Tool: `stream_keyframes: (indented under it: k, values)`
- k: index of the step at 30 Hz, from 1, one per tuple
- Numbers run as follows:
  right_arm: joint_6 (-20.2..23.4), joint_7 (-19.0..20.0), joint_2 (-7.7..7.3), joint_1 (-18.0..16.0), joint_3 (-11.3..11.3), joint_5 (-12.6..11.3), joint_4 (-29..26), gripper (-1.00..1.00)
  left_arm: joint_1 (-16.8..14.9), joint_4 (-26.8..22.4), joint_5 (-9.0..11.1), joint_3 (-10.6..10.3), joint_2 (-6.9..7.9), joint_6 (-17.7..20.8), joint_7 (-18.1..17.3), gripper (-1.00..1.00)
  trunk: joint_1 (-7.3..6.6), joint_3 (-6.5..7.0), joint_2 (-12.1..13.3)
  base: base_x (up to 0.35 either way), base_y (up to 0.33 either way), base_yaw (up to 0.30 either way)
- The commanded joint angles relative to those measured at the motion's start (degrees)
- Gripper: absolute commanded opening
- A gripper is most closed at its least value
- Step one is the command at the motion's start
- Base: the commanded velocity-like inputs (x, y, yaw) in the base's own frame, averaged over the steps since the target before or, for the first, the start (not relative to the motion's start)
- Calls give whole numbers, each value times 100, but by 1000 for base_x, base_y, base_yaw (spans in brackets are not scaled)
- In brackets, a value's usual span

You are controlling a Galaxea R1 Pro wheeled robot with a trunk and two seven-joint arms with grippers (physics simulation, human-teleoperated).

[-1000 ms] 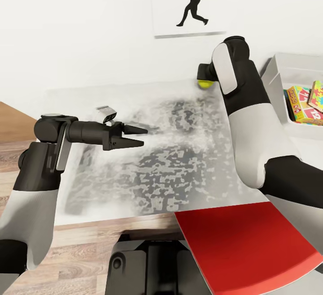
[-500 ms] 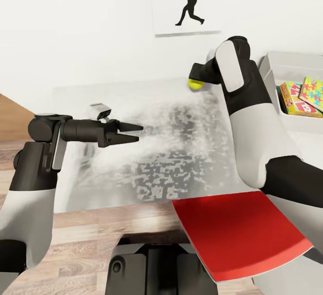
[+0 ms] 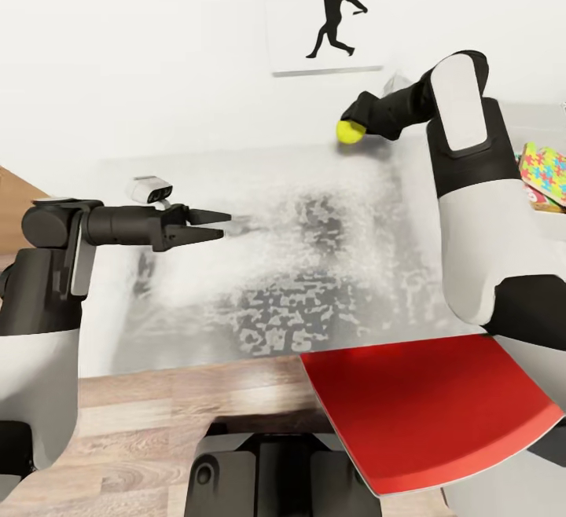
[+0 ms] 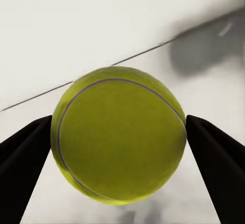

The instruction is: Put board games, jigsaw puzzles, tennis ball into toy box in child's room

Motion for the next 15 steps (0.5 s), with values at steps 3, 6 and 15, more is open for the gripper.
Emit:
stream_keyframes:
  k: [3, 6, 15]
  values:
    - [6, -56, -26, -5, -6, -118, -30, -100, -3, -1, 3, 2, 160, 64, -22, 100, 4, 22, -8, 0, 0, 0]
    - [6, -56, -127, -2, -9, -479, -37, -100, -3, 5, 70, 9, 347, 61, -22, 100, 4, 51, -8, 0, 0, 0]
    - [6, -56, -561, -8, 36, -1507, -29, -100, 15, 24, 291, 394, 825, 39, -22, 100, 4, 137, -8, 0, 0, 0]
